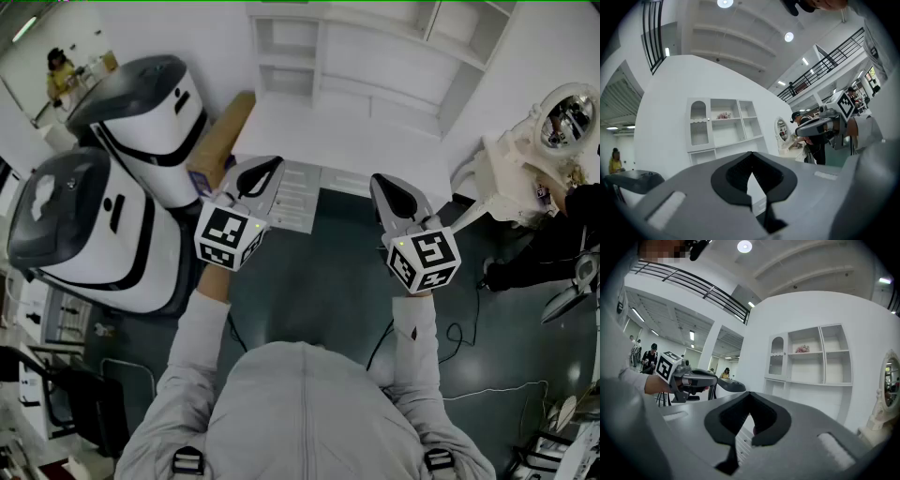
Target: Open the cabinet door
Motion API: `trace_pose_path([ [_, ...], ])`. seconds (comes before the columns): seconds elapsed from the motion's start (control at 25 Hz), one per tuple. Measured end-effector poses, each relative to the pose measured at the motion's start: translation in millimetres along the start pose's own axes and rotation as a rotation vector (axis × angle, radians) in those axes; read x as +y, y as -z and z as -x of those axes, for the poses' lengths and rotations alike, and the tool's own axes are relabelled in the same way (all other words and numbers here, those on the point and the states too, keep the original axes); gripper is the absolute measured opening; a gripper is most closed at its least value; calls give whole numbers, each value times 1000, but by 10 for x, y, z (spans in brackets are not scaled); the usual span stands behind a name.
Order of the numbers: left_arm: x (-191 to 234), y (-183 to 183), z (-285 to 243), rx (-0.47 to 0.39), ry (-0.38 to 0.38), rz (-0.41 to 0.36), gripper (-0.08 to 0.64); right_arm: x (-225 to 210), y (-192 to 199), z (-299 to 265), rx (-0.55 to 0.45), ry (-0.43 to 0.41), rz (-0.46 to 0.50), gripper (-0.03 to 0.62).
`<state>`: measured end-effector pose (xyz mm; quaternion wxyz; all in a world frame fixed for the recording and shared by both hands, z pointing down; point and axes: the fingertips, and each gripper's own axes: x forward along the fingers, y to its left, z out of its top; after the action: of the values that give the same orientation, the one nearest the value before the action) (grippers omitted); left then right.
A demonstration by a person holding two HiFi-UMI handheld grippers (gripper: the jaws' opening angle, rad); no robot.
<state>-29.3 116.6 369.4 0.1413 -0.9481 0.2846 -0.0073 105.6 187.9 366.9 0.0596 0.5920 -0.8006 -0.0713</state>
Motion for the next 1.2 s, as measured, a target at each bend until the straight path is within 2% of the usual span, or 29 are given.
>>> trace_pose_path([
  [0.24, -19, 40, -105, -3, -11, 14, 18, -152, 13, 11, -39, 0, -25, 2],
  [0.44, -37, 69, -189, -3, -54, 42, 18, -340, 48, 31, -37, -15, -44, 2],
  [0.68, -124, 162, -258, 21, -105, 50, 18, -476, 146, 39, -21, -69, -49, 2],
  [0.8, -118, 219, -322, 34, -104, 50, 18, -522, 191, -8, -22, -87, -55, 2],
  [0.96, 77, 246, -491, 22, -111, 42, 18, -634, 240, -219, -23, -96, -61, 2],
  [1.2, 513, 487, -968, 28, -95, 18, 18, -907, 354, -807, -23, -98, -61, 2],
])
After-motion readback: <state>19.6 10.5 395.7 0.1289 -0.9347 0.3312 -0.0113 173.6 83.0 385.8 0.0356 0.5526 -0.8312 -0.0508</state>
